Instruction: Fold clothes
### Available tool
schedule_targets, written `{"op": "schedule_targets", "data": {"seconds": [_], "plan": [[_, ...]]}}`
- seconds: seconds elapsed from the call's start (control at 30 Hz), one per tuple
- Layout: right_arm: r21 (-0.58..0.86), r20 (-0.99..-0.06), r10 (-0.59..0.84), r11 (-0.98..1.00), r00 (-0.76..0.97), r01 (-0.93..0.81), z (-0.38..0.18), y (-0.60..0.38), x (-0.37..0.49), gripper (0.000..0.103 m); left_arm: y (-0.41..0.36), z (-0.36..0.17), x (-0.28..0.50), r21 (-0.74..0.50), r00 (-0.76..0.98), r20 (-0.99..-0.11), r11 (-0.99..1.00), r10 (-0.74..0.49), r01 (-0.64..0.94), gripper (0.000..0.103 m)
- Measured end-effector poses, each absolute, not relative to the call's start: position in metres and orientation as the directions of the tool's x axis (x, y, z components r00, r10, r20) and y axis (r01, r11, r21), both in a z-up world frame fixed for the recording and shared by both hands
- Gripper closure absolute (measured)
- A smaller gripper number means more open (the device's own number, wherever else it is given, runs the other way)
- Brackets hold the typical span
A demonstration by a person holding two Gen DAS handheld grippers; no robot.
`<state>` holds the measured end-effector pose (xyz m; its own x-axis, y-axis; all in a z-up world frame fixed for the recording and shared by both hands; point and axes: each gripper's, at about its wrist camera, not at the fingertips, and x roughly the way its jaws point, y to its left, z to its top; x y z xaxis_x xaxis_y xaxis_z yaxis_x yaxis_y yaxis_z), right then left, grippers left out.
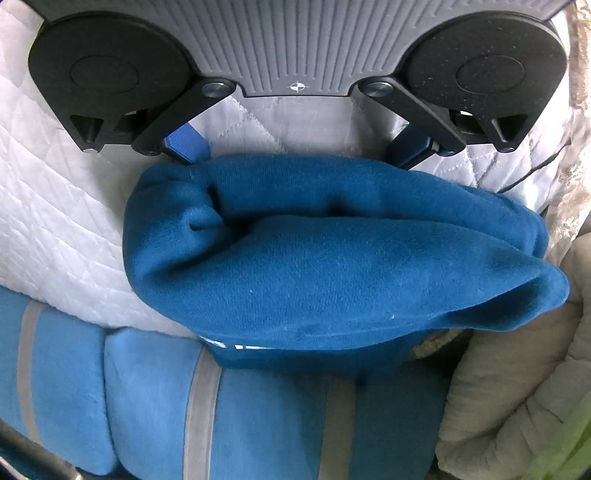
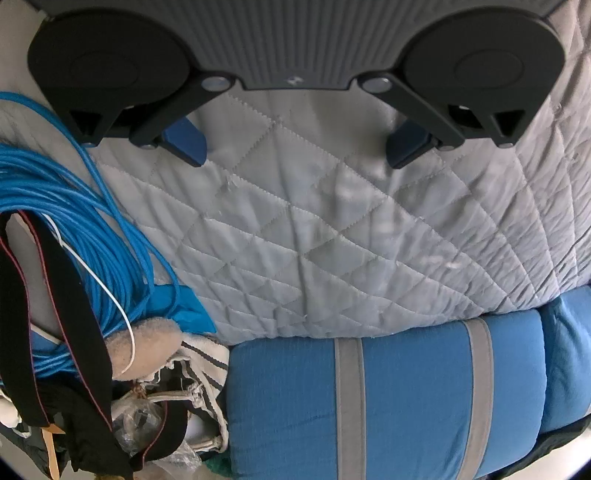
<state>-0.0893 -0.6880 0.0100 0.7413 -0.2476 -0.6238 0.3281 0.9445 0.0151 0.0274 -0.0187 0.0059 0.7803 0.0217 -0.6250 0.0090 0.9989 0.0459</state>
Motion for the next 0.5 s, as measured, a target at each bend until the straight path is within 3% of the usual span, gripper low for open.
{"op": "schedule_targets", "data": {"seconds": [0.13,0.5], "plan": [[0.022,-0.587,-0.248,0.947,0.771,0.322,0.006,-0.687,-0.096,0.001,-0.021,0.001,0.019,0.048,0.815,-0.579,0.999,0.029,-0.001,0.000],[0.012,-0.551,-0.276,0.941,0.788,0.339,0.003,-0.683,-0.103,0.001,-0.021,0.000,0.024,0.051,0.819,-0.573,0.999,0.030,-0.001,0.000]]}}
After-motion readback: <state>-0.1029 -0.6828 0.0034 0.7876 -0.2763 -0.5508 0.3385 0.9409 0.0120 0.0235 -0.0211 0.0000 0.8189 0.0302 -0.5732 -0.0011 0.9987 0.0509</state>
